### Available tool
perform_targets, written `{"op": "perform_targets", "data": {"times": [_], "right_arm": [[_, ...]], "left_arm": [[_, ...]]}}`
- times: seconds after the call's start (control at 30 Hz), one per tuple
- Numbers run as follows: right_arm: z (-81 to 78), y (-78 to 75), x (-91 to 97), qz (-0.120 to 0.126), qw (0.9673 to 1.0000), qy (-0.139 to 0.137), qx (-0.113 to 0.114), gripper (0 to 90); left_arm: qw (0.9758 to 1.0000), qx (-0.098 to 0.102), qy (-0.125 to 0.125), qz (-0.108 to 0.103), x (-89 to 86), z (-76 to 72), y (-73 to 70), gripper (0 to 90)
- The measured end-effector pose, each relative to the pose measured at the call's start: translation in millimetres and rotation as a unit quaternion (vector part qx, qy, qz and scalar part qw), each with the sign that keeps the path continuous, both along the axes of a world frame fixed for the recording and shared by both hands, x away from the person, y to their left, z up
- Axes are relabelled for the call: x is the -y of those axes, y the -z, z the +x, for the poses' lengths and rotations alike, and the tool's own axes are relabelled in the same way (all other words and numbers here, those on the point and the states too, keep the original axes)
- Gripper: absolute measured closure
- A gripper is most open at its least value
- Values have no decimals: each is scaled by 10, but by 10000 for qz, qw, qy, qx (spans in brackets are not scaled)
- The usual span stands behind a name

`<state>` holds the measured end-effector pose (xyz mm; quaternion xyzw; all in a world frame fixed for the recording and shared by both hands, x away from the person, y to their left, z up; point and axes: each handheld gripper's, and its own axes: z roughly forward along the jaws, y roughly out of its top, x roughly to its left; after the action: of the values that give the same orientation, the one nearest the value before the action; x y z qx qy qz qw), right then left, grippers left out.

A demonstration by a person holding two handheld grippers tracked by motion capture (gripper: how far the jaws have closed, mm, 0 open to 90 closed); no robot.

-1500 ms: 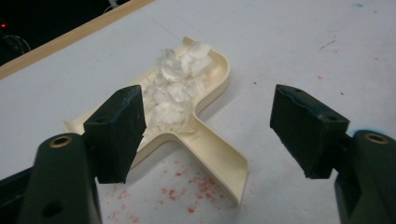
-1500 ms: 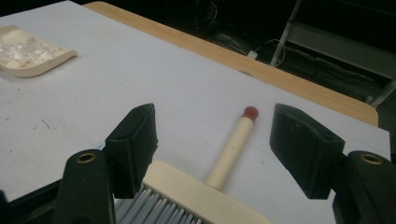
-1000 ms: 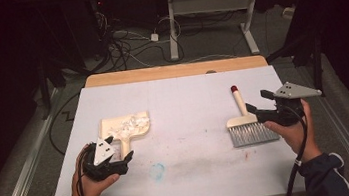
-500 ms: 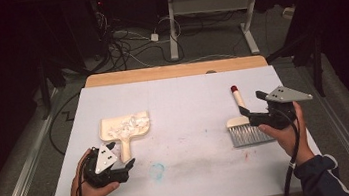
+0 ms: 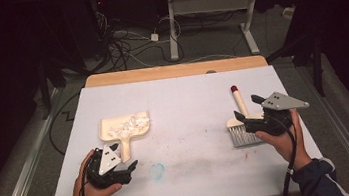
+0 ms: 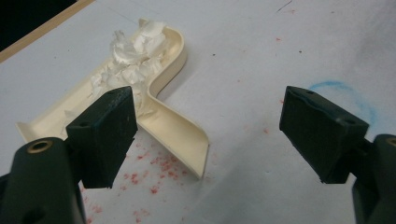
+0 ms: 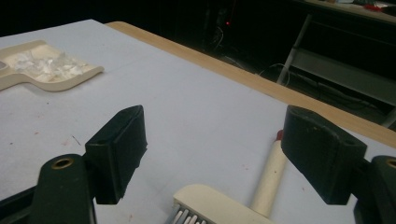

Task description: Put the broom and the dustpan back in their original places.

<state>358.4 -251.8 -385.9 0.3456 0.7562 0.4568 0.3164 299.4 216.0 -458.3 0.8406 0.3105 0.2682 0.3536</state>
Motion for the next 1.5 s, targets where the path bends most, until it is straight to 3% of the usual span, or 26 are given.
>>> {"op": "perform_targets", "data": {"times": [0.27, 0.57, 0.67, 0.9, 1.5], "right_arm": [[-103, 29, -38, -80, 9999, -115, 87, 230], [-173, 128, -21, 2, 9998, -179, 109, 234], [-204, 167, -23, -130, 9996, -215, 148, 234], [-261, 230, 0, -157, 9994, -240, 180, 234], [-406, 406, 25, -496, 9979, -385, 184, 240]], "left_arm": [[9999, -84, 46, 78, 31, -14, 17, 185], [9998, -85, 87, 152, 44, -9, 30, 186], [9997, -101, 79, 194, 49, -8, 35, 186], [9995, -117, 122, 273, 57, -11, 41, 187], [9994, -124, 155, 300, 65, -14, 46, 187]]}}
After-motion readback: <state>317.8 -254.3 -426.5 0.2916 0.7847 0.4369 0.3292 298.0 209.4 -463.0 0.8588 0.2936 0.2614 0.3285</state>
